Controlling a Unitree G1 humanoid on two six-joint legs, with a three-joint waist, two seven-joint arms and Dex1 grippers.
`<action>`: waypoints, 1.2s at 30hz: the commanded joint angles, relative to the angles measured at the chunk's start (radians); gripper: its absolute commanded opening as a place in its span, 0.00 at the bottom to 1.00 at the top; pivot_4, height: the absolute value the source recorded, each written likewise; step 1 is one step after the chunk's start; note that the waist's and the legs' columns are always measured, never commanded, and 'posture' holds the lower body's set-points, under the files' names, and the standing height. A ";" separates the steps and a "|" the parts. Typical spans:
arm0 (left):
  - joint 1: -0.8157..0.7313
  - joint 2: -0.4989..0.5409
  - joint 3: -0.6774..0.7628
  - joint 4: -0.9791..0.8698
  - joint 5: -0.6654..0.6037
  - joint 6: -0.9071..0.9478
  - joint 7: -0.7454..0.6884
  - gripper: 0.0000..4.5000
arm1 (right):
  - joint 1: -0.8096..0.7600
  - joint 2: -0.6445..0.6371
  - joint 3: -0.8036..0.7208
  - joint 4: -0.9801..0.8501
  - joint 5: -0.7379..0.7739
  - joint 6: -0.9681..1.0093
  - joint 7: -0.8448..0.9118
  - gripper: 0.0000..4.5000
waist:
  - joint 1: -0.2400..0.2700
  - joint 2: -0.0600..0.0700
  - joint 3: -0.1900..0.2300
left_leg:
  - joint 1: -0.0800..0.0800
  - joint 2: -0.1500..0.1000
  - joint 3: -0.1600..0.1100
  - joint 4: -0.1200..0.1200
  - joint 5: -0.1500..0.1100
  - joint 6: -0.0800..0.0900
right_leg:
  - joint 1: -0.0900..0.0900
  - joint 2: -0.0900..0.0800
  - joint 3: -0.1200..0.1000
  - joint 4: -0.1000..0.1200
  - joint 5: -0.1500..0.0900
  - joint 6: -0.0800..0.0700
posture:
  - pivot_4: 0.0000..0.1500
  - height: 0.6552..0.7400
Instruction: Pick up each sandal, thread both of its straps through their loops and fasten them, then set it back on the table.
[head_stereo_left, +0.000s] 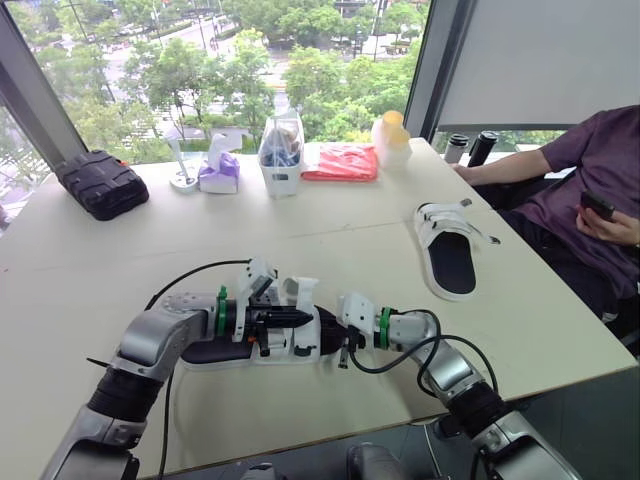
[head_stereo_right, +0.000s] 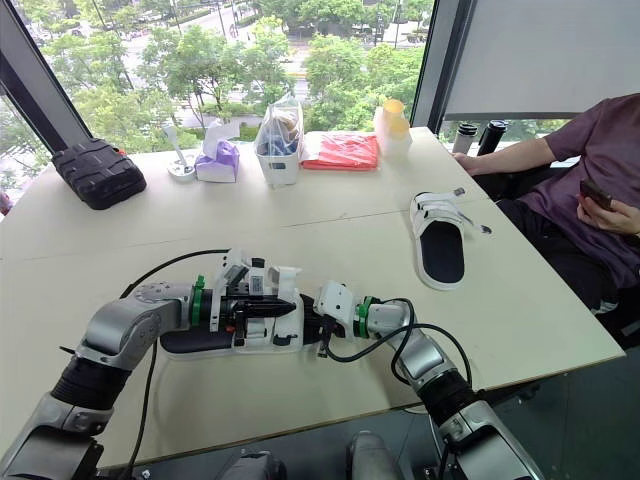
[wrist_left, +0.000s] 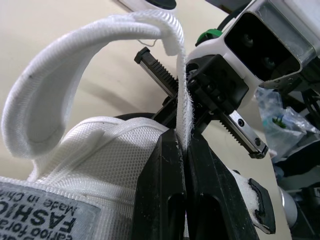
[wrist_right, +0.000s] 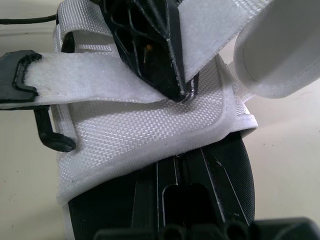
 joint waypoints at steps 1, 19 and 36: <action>-0.022 -0.002 0.030 -0.023 -0.037 0.023 -0.005 0.01 | 0.055 -0.009 0.062 0.183 -0.118 0.083 -0.033 0.00 | 0.000 0.000 0.000 | 0.000 0.000 0.000 0.000 0.000 0.000 | 0.000 0.000 0.000 0.000 0.000 0.000 | 1.00 1.00; 0.144 0.070 0.056 -0.313 -0.151 0.145 0.043 0.74 | 0.054 -0.008 0.068 0.189 -0.122 0.077 -0.031 0.00 | -0.002 0.001 0.001 | 0.000 0.002 0.001 0.000 -0.001 -0.001 | -0.001 0.001 0.000 0.000 0.000 0.000 | 1.00 1.00; 0.169 0.028 -0.136 -0.310 0.005 0.032 0.092 0.74 | 0.061 -0.013 0.065 0.181 -0.118 0.080 -0.029 0.00 | 0.001 0.013 -0.005 | 0.000 0.011 0.001 -0.002 -0.004 -0.006 | 0.000 -0.001 -0.019 -0.018 0.000 -0.001 | 1.00 1.00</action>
